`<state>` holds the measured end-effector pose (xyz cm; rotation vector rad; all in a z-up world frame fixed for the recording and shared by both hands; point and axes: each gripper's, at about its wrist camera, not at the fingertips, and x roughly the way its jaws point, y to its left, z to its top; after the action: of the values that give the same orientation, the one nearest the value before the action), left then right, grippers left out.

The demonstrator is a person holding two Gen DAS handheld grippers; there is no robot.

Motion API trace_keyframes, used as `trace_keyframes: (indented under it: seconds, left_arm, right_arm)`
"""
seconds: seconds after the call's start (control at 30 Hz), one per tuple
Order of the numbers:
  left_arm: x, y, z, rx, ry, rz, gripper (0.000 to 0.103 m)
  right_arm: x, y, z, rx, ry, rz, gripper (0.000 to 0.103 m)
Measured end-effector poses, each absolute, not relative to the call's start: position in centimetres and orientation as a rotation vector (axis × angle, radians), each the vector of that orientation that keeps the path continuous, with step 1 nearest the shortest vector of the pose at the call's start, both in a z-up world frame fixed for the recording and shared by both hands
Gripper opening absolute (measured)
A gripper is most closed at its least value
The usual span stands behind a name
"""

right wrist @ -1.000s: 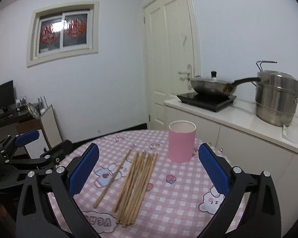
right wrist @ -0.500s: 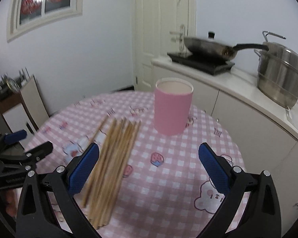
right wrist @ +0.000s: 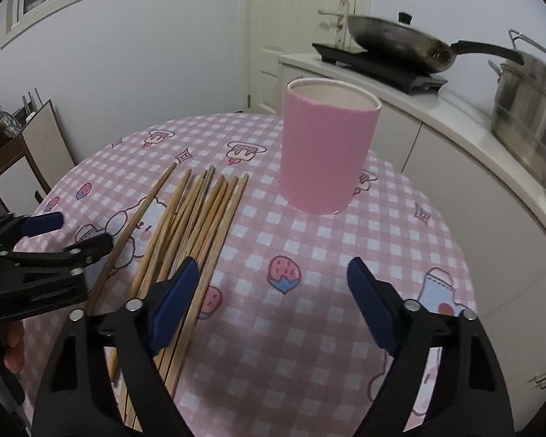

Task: Organize utensils
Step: 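Reach both grippers to the wooden chopstick pile and each close on one chopstick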

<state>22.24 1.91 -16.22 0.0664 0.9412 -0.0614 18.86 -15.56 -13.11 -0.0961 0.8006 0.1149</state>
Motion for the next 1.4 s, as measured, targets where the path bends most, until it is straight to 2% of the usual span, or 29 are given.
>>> trace_keyframes:
  seconds: [0.03, 0.1, 0.17, 0.2, 0.23, 0.67, 0.73, 0.8, 0.97, 1.17, 1.37, 1.4]
  left_arm:
    - [22.6, 1.9, -16.4, 0.074, 0.954, -0.056, 0.072]
    - [23.2, 1.7, -16.6, 0.083, 0.956, -0.053, 0.07]
    - [23.7, 1.6, -16.5, 0.085, 0.956, -0.053, 0.064]
    - [23.8, 1.5, -16.5, 0.09, 0.953, -0.049, 0.046]
    - [24.1, 1.5, -16.7, 0.108, 0.968, -0.029, 0.033]
    - [24.4, 2.8, -16.4, 0.07, 0.971, -0.044, 0.035]
    - [24.6, 3.3, -16.4, 0.006, 0.972, -0.083, 0.051]
    - [24.4, 3.6, -16.0, -0.023, 0.957, -0.096, 0.053]
    - [25.2, 2.4, -16.1, 0.04, 0.966, -0.094, 0.053]
    - [27.2, 0.9, -16.8, 0.094, 0.996, -0.095, 0.053]
    - [28.9, 0.2, -16.9, 0.133, 1.013, -0.101, 0.053]
    - [29.2, 0.2, -16.9, 0.126, 1.013, -0.104, 0.049]
  right_arm:
    - [19.0, -15.4, -13.2, -0.097, 0.806, 0.119, 0.073]
    - [19.4, -15.2, -13.3, -0.095, 0.819, 0.132, 0.069]
    - [20.1, -15.0, -13.6, -0.09, 0.837, 0.15, 0.064]
    - [20.4, -14.9, -13.7, -0.088, 0.842, 0.155, 0.063]
    - [20.8, -14.7, -13.9, -0.087, 0.853, 0.162, 0.061]
    - [24.3, -13.2, -16.0, -0.117, 0.962, 0.169, 0.041]
    - [24.7, -13.2, -16.1, -0.11, 0.98, 0.184, 0.038]
    - [24.8, -13.4, -16.1, -0.113, 0.988, 0.195, 0.037]
    - [25.3, -13.6, -16.1, -0.139, 1.009, 0.202, 0.028]
    - [26.7, -13.5, -16.1, -0.136, 1.03, 0.224, 0.023]
    - [27.8, -13.5, -16.1, -0.131, 1.041, 0.232, 0.022]
    - [27.8, -13.4, -16.1, -0.131, 1.04, 0.232, 0.021]
